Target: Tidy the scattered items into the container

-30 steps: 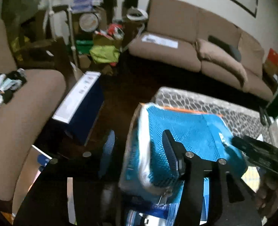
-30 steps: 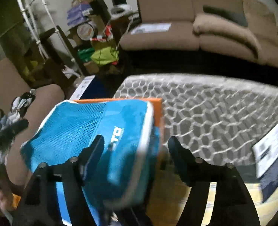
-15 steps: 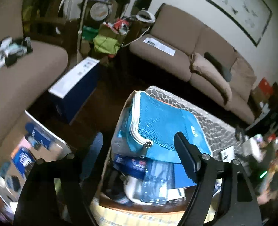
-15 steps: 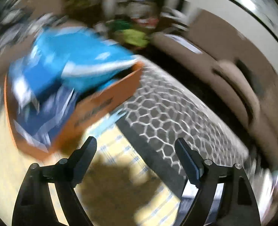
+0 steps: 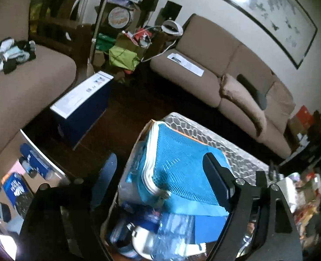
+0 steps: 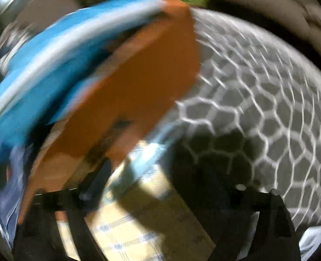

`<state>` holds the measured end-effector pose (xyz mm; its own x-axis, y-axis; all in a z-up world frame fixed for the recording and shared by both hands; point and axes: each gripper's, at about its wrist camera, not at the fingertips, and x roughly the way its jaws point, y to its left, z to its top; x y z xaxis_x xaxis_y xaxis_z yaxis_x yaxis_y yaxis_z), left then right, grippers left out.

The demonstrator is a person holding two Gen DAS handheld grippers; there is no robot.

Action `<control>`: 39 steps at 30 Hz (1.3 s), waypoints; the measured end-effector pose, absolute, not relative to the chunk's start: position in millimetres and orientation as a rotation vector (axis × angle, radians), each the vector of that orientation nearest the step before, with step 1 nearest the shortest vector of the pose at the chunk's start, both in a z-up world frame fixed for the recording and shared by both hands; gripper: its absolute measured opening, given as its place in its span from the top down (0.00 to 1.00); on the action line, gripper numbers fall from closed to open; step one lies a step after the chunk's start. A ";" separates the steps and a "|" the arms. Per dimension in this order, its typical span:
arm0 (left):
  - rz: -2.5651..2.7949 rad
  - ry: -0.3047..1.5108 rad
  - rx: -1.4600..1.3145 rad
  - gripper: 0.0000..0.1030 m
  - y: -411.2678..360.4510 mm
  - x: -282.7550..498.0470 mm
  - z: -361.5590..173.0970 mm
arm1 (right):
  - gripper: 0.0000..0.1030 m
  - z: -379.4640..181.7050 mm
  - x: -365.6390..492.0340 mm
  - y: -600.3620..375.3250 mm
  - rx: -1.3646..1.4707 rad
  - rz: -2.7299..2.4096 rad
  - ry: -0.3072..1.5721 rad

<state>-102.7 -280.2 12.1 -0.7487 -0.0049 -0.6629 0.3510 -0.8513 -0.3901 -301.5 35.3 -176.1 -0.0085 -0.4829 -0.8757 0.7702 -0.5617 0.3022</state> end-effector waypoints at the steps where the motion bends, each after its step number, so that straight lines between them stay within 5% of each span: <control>1: -2.665 0.744 1.001 0.23 -279.3 -104.9 12.4 | 0.37 -172.8 -301.1 37.0 1.288 -1.752 0.311; 2: -2.670 0.746 0.998 0.23 -278.4 -106.7 12.5 | 0.62 -172.1 -299.5 36.6 1.264 -1.752 0.302; 3: -2.674 0.750 0.998 0.23 -278.1 -108.3 12.5 | 0.74 -176.5 -297.7 33.9 1.284 -1.753 0.297; 8: -2.701 0.717 1.004 0.23 -269.1 -109.9 15.5 | 0.73 -182.1 -274.2 13.0 1.248 -1.884 0.460; 13: -2.746 0.657 0.948 0.23 -255.0 -99.9 29.2 | 0.96 -180.6 -245.4 3.1 1.263 -2.119 0.640; 21: -2.838 0.704 0.935 0.23 -240.2 -82.6 43.5 | 0.96 -108.0 -172.9 116.6 1.273 -2.453 0.406; 25: -2.903 0.858 0.994 0.23 -210.7 -75.3 39.6 | 0.96 -80.9 -94.9 197.8 1.349 -2.523 0.057; 34: -3.087 0.581 1.362 0.09 -51.9 -63.9 3.3 | 0.95 -70.4 -9.0 328.6 1.347 -2.789 -0.356; 39: -3.024 0.510 1.575 0.03 39.4 -90.9 -32.9 | 0.95 -69.2 -14.9 349.3 1.401 -2.865 -0.297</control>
<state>-90.9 39.4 -32.9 -0.5456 0.3962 -0.7384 -0.1319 -0.9108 -0.3913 -14.9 349.3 -69.2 -0.6160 -0.0264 -0.7873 -0.1355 -0.9810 0.1389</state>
